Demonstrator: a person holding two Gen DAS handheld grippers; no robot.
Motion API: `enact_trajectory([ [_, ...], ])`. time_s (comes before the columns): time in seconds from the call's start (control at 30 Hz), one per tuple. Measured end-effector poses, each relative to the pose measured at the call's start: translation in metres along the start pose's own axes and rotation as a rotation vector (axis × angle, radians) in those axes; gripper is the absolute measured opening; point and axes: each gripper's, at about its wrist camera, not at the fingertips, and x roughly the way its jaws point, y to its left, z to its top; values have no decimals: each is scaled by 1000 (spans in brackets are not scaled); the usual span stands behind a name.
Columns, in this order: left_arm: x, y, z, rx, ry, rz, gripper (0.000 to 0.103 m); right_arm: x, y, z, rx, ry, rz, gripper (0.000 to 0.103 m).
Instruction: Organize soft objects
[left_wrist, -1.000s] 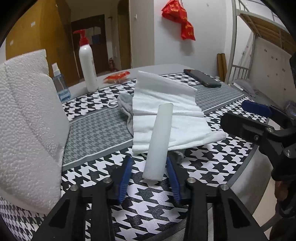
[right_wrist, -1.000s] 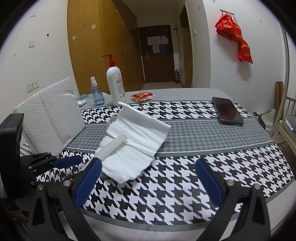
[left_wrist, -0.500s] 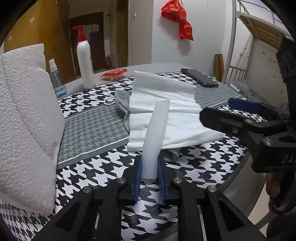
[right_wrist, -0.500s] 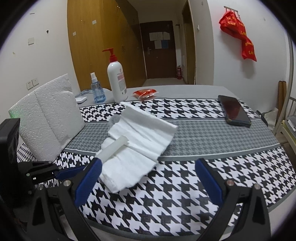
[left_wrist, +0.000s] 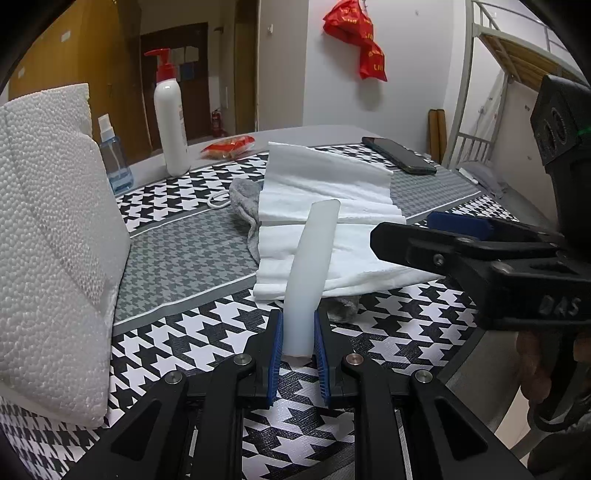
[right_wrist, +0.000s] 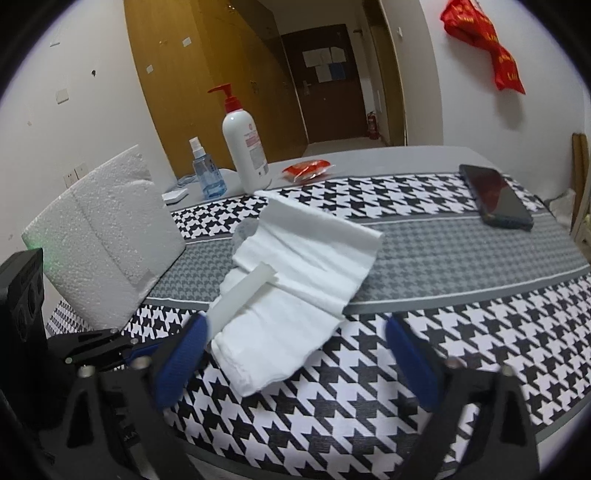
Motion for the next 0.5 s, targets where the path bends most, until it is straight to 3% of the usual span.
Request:
enact_trajectory([
  [0.27,0,-1,0,3,-3,4,18,6,-2,-4,20,43,27,74],
  [0.4,0,-1,0,7,-5,7,18,11,-1,-5,23,69,33,44],
  [0.5,0,-1,0,8,-5,8,18,11,1,-7,13,73,30,40],
])
